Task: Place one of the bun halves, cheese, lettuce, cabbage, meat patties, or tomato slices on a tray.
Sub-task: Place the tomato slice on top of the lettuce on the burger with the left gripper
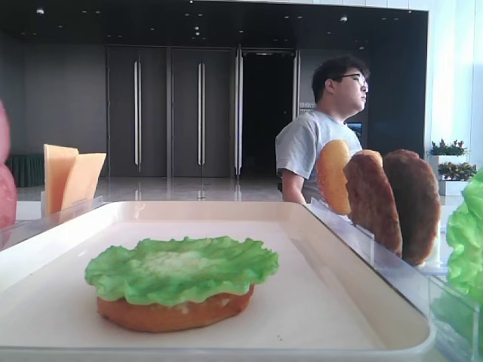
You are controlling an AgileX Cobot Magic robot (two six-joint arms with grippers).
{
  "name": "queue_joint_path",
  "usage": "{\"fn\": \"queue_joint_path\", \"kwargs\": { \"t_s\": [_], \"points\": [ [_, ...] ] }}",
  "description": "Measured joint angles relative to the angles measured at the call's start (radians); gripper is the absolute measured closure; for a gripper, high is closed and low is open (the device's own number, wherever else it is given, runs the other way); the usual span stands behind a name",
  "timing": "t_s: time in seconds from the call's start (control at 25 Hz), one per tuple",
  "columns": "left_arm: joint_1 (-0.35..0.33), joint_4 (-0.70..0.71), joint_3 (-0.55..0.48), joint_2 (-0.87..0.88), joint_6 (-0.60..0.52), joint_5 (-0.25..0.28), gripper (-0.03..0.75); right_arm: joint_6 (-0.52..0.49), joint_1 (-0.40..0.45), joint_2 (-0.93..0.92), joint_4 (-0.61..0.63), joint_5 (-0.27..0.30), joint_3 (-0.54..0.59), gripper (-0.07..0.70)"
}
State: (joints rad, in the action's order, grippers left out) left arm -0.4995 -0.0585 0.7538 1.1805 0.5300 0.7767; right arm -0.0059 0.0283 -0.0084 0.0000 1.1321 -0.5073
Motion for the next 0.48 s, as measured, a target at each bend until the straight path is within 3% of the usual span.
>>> {"fn": "queue_joint_path", "kwargs": {
  "t_s": [0.12,0.24,0.32,0.48],
  "points": [
    [0.0,-0.115,-0.061,-0.008,-0.061,-0.147,0.651,0.0,0.0,0.0,0.0,0.0,0.0,0.349],
    [0.0,-0.327,-0.111,0.02,-0.224,-0.272,0.655,0.0,0.0,0.0,0.0,0.0,0.0,0.349],
    [0.0,-0.532,-0.128,0.063,-0.415,-0.319,0.655,0.0,0.0,0.0,0.0,0.0,0.0,0.349],
    [0.0,-1.02,-0.134,0.174,-0.888,-0.35,0.655,0.0,0.0,0.0,0.0,0.0,0.0,0.349]
  ]
}}
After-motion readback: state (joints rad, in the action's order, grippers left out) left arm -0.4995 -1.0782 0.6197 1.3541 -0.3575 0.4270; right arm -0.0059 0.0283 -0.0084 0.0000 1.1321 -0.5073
